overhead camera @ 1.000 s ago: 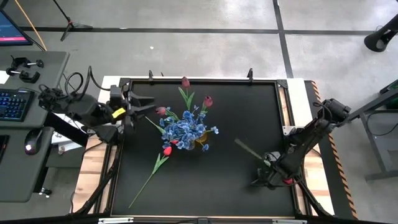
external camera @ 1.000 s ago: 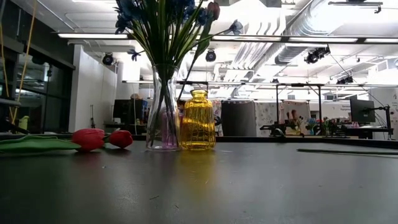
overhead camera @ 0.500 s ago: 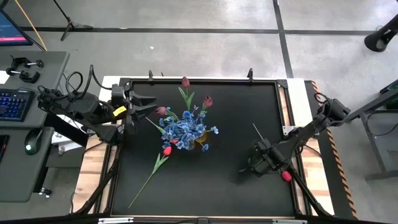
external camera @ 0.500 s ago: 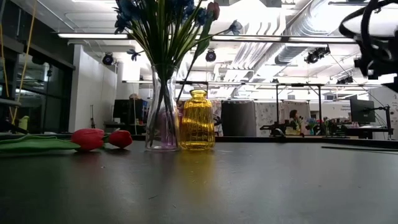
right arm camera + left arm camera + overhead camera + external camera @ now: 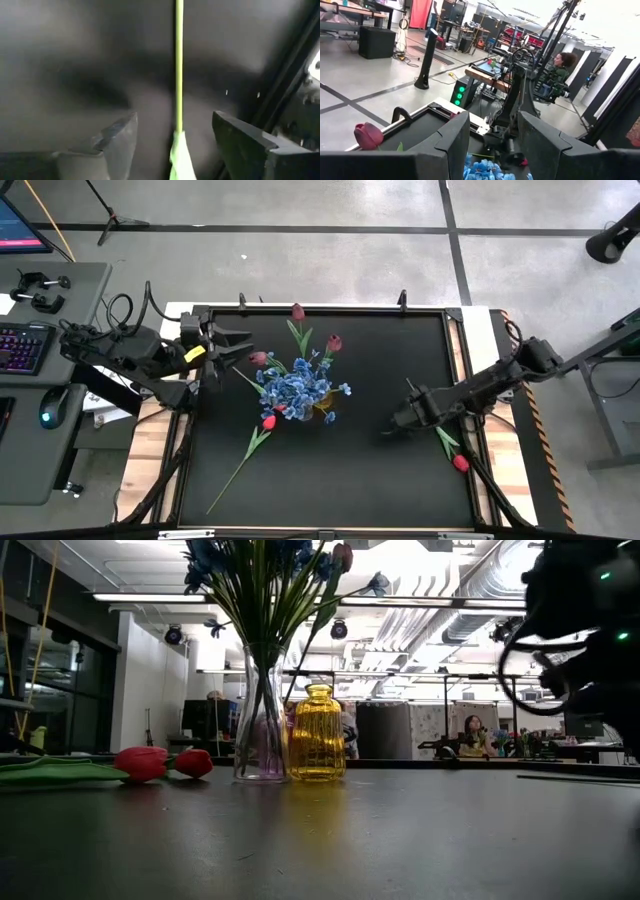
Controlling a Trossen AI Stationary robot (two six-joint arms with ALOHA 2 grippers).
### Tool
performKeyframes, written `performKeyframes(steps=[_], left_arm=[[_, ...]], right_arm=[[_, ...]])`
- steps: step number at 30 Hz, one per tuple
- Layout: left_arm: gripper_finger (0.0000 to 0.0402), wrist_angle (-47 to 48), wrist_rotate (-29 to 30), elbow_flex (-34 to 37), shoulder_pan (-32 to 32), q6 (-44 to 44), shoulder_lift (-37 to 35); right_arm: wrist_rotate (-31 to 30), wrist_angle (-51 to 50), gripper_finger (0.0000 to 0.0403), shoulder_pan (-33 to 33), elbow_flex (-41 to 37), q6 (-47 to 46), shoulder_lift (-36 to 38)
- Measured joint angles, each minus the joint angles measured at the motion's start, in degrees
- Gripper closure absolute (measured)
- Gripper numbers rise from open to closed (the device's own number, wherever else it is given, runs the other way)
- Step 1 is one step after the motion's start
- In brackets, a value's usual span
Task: Sort flowers into vase by color
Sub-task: Put the bottom right red flower into the yellow vase
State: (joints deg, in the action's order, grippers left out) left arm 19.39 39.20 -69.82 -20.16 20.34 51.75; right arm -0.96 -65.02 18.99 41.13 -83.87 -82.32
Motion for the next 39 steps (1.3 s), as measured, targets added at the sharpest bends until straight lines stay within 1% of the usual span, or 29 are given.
performKeyframes(steps=[3,8,11,15,18,21,23,26,32,34,37,39], left_arm=[[0.0245,0.0,0.0,0.0,0.0,0.0,0.0],[0.0245,0.0,0.0,0.0,0.0,0.6,0.0],[0.0245,0.0,0.0,0.0,0.0,0.6,0.0],[0.0245,0.1,-0.1,0.0,0.0,0.6,0.0],[0.0245,0.1,-0.4,0.0,0.0,0.6,0.0],[0.0245,0.0,-3.1,0.0,0.0,0.7,0.0],[0.0245,0.0,-5.2,0.0,0.0,0.7,0.0],[0.0245,-0.2,-7.4,0.0,0.0,0.6,0.0],[0.0245,-0.3,-7.6,0.0,0.0,0.6,-0.4],[0.0245,-0.3,-7.4,0.0,0.0,0.6,-0.4],[0.0245,-0.2,-7.4,0.0,0.0,0.6,-0.4],[0.0245,-0.1,-7.4,0.0,0.0,0.6,-0.4]], right_arm=[[0.2,2.4,0.0193,-3.4,-1.5,3.4,0.0],[1.6,3.4,0.0284,-8.0,-4.0,5.4,0.0],[2.9,4.4,0.0325,-9.8,-5.1,8.0,0.0],[5.1,7.6,0.0356,-11.5,-6.2,11.1,0.2],[5.1,8.4,0.0372,-11.9,-5.8,12.9,0.1],[4.7,9.3,0.0395,-11.9,-4.2,15.1,-0.1],[4.4,11.6,0.0398,-11.3,-1.8,18.1,-0.1],[3.8,10.5,0.0401,-9.1,2.7,25.7,-0.1],[3.6,9.8,0.0402,-1.4,13.5,50.3,0.0],[3.6,11.5,0.0402,0.9,16.2,58.9,-0.1],[3.6,12.5,0.0402,3.8,18.2,71.7,-0.6],[4.1,13.3,0.0402,5.2,18.4,77.6,-1.8]])
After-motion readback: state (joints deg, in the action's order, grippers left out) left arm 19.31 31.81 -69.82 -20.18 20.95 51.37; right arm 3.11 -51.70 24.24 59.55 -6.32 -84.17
